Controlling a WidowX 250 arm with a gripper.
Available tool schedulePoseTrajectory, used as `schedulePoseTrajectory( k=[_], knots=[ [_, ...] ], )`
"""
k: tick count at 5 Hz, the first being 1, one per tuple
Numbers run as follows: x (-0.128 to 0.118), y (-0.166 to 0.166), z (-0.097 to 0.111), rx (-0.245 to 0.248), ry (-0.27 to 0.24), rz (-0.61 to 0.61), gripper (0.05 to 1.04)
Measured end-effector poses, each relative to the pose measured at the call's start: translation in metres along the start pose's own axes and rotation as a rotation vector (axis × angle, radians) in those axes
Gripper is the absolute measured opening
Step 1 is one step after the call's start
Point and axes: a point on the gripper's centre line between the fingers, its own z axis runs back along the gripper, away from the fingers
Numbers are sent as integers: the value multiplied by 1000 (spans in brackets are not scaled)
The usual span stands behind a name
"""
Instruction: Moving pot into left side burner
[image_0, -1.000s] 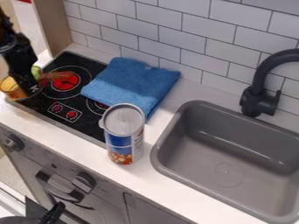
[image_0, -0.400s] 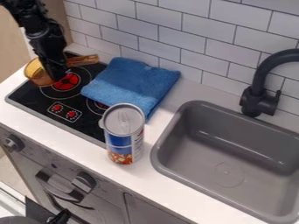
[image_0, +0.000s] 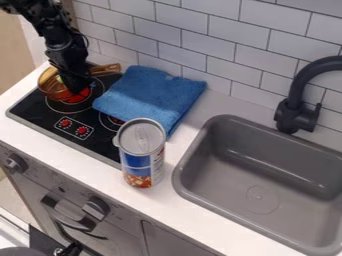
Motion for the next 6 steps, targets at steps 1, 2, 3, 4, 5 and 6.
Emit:
schedulePoseTrajectory(
  k=[1, 2, 3, 4, 5, 6],
  knots=[
    [0, -2, -14, -7, 12, 3, 59],
    [6, -7, -12, -52, -10, -2, 82],
    [6, -6, -4, -109, 8, -40, 223],
    [0, -9, -12, -96, -17, -15, 457],
    [-2, -8, 0, -122, -19, 1, 731],
    [3, 1, 27, -130, -72, -3, 970]
  ],
)
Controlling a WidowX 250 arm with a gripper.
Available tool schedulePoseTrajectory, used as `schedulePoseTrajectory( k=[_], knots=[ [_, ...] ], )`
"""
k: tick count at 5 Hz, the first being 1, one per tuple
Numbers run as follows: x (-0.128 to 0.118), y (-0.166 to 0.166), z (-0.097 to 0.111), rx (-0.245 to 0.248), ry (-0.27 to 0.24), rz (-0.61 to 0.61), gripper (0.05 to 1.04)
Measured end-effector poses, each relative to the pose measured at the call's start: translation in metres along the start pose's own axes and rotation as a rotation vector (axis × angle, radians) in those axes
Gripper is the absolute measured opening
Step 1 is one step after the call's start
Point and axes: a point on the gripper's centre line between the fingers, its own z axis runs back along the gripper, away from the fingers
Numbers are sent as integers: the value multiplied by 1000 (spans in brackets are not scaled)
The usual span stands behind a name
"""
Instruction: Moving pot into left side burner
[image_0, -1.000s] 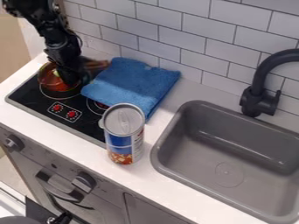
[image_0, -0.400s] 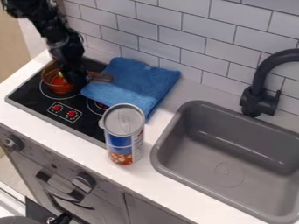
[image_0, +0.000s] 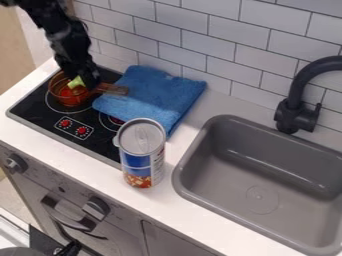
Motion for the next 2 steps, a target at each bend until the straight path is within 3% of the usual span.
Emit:
schedulePoseTrajectory(
  k=[1, 2],
  knots=[
    [-12, 0, 18, -40, -13, -13, 997],
    [-28, -2, 24, -44, -28, -42, 997]
  ],
)
